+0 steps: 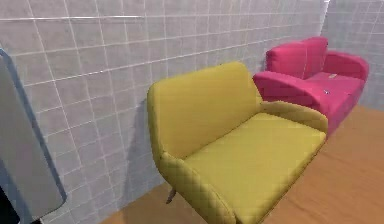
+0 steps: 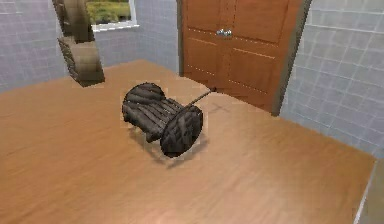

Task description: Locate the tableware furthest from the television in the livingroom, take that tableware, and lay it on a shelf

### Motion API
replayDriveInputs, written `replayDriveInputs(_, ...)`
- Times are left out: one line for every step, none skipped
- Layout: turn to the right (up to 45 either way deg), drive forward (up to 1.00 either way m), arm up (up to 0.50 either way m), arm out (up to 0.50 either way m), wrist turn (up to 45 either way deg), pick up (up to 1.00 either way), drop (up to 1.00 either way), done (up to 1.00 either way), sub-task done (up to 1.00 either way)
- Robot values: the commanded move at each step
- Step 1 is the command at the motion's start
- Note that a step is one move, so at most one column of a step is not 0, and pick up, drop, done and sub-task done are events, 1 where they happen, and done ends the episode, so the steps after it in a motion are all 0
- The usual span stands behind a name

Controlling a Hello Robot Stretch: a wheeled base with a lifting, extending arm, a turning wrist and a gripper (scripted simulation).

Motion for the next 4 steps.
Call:
replayDriveInputs(45.0,0.0,0.0,0.0,0.0,0.0,0.0,0.0,0.0)
replayDriveInputs(45.0,0.0,0.0,0.0,0.0,0.0,0.0,0.0,0.0)
replayDriveInputs(0.0,0.4,0.0,0.0,0.0,0.0,0.0,0.0,0.0)
replayDriveInputs(42.0,0.0,0.0,0.0,0.0,0.0,0.0,0.0,0.0)
